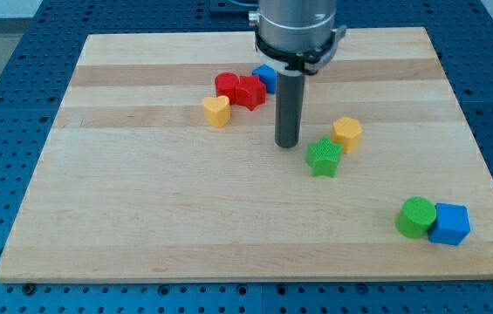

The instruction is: Move the green star yellow hexagon above the green circle and the blue cube

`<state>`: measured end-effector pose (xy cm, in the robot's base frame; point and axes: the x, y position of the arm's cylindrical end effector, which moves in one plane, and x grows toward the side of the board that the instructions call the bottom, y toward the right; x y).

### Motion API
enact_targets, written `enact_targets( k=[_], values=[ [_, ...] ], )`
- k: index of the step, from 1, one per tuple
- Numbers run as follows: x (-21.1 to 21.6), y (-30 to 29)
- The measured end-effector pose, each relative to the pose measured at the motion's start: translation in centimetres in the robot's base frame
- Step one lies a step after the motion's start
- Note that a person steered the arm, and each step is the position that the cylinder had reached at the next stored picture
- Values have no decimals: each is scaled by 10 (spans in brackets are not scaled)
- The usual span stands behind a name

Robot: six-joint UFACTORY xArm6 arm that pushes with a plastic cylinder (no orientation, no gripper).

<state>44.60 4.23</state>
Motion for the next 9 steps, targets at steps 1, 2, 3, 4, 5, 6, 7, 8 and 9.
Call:
enact_targets(
  k=[1, 2, 3, 4, 5, 6, 7, 8, 9],
  values=[
    [17, 21],
    [30, 58],
    [41, 89],
    [51, 114],
    [58, 127],
    [58, 124],
    [61, 83],
    [45, 43],
    [4, 19]
  ],
)
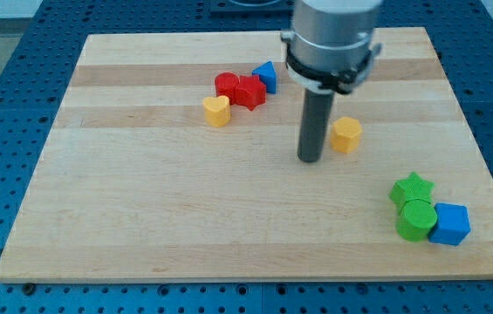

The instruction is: Move the green star yellow hexagon above the green circle and the blue cube

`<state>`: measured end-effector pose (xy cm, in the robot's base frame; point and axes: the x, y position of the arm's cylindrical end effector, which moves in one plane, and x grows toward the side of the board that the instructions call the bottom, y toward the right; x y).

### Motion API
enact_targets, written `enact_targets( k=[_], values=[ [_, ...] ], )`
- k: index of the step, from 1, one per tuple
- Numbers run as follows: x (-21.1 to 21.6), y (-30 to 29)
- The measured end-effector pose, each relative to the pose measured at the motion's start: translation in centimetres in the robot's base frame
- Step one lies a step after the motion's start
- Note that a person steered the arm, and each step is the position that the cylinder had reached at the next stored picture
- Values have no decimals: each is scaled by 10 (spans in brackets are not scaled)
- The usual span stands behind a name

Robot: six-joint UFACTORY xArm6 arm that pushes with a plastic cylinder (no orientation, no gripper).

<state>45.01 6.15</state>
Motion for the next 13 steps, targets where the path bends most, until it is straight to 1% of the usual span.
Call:
enact_targets(
  k=[1, 2, 3, 4, 6, 7, 9, 10, 11, 13],
  values=[
    [-20, 5],
    [-20, 42],
    [-20, 67],
    [-20, 77],
    [-20, 117],
    [-30, 111],
    [-33, 143],
    [-33, 143],
    [-24, 144],
    [11, 147]
  ],
)
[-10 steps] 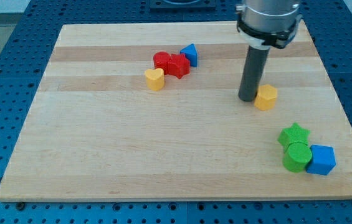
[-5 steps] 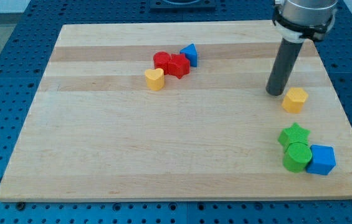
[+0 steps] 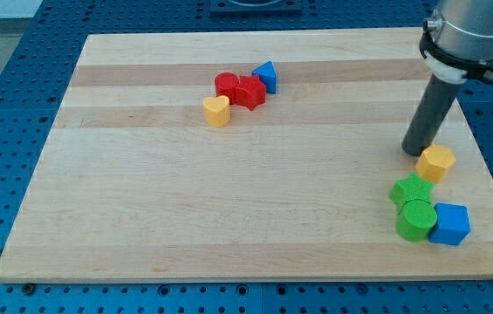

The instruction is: Move the green star yellow hexagon above the green circle and the blue cube

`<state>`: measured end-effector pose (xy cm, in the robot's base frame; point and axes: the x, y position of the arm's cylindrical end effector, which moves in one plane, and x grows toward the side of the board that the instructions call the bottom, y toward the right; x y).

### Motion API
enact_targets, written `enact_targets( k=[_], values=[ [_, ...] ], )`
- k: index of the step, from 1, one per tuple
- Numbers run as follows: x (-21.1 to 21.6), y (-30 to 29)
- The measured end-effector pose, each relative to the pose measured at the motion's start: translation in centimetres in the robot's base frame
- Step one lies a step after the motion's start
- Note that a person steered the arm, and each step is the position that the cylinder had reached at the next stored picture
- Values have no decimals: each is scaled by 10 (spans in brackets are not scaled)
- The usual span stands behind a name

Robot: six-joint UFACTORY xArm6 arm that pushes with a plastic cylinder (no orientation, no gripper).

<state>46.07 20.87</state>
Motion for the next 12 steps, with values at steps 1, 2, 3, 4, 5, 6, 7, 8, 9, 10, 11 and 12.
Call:
enact_targets(
  k=[1, 2, 3, 4, 5, 6, 7, 8, 9, 10, 11, 12],
  values=[
    [2, 0],
    [-15, 0],
    [-24, 7],
    [-14, 24],
    [-2, 27],
    [4, 27],
    [16, 27],
    [27, 27],
    [37, 27],
    [42, 27],
    [43, 27],
    [43, 28]
  ],
)
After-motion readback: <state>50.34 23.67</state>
